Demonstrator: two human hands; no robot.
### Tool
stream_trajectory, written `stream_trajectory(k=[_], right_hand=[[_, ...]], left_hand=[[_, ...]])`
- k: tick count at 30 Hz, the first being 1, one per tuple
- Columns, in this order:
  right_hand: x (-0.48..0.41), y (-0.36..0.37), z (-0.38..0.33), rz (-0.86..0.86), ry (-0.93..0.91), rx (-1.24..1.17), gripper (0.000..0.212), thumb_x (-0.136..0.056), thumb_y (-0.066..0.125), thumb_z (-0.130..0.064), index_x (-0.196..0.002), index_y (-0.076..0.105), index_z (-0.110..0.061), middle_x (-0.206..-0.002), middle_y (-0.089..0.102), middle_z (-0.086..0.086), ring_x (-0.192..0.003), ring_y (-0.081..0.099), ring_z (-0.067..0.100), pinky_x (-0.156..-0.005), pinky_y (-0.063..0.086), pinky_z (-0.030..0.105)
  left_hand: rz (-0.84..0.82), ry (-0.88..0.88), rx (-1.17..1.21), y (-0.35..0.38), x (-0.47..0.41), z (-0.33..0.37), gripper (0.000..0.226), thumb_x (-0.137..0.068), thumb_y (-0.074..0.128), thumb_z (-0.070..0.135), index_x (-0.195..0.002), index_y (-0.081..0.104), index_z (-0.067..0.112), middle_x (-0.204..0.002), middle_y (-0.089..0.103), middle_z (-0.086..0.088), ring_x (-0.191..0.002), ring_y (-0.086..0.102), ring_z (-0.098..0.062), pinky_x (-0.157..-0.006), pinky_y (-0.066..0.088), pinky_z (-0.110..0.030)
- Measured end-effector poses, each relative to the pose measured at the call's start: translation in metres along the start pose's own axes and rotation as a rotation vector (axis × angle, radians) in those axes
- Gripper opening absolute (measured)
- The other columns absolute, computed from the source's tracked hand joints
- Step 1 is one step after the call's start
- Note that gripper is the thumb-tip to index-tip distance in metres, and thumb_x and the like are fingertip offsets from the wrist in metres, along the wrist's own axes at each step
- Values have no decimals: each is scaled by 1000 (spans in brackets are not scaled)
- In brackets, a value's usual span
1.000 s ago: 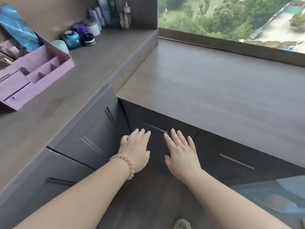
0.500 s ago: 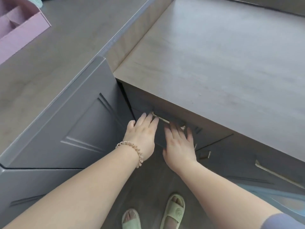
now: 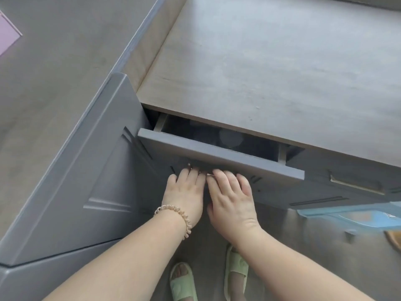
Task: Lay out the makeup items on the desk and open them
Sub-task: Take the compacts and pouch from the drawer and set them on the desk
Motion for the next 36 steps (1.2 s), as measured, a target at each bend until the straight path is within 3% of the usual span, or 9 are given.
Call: stream_trajectory(k=[4,7,9,13,16,20,26,30,36], right_hand=[[7,-33,-6,47,130,65,75,-74,60,-30,-142,31,-19,-151,21,9,-138,21,30,-113,7,47],[8,-48,2,-157,211,86,81,-80,56,-45,-148,17,-25,-157,16,7,-144,11,32,-114,0,52],[13,-54,-1,-272,210,79,78,-85,46,-53,-150,10,-28,-158,16,4,-145,11,33,-114,4,57],[22,-63,-11,-339,234,41,75,-89,33,-59,-150,-1,-31,-160,9,-1,-146,7,30,-115,4,55],[36,-67,-19,-355,241,45,73,-89,29,-61,-150,3,-30,-159,16,0,-145,14,29,-114,12,53],[66,-67,-36,-339,263,24,72,-80,36,-61,-141,39,-23,-142,49,5,-129,47,33,-99,40,54],[88,-75,-44,-179,144,2,63,-88,30,-60,-132,52,-20,-134,57,7,-127,50,30,-103,26,44],[54,-75,-28,-124,195,0,58,-88,42,-50,-138,44,-22,-142,49,9,-131,45,30,-106,33,46],[14,-33,-9,-455,36,8,75,-88,52,-48,-147,9,-33,-159,5,8,-145,8,35,-114,13,53]], left_hand=[[-32,99,-5,-17,44,-2,43,-83,48,19,-125,44,22,-124,49,1,-116,44,-22,-93,34,-38],[240,259,50,-44,53,-11,26,-77,55,19,-102,61,20,-102,63,-1,-99,59,-25,-83,46,-39],[358,214,82,-67,44,-16,42,-78,59,24,-119,57,18,-126,58,-6,-122,51,-29,-97,42,-44],[-20,67,79,-73,22,-29,67,-94,30,53,-150,3,27,-160,5,-1,-147,0,-24,-118,7,-49],[-77,82,22,-59,38,-32,71,-90,23,65,-149,7,28,-158,19,-3,-143,22,-25,-113,19,-49],[-59,91,-30,-52,75,-31,74,-87,19,69,-149,6,29,-157,20,-3,-138,30,-23,-108,23,-46],[-174,65,-42,-49,118,-28,78,-85,14,73,-149,8,29,-159,15,-4,-142,21,-26,-108,22,-48],[-287,2,-7,-57,117,-22,84,-80,12,78,-149,4,32,-160,-1,-4,-144,8,-24,-106,24,-50],[-274,-123,8,-32,37,-16,80,-86,50,50,-149,5,27,-159,9,-8,-140,22,-29,-104,29,-50]])
Point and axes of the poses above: each hand's wrist, its own x-axis away from the middle knuckle, its own y-axis out of the palm, z = x × y, the point moved 1 cm from there along -x, towards the middle knuckle
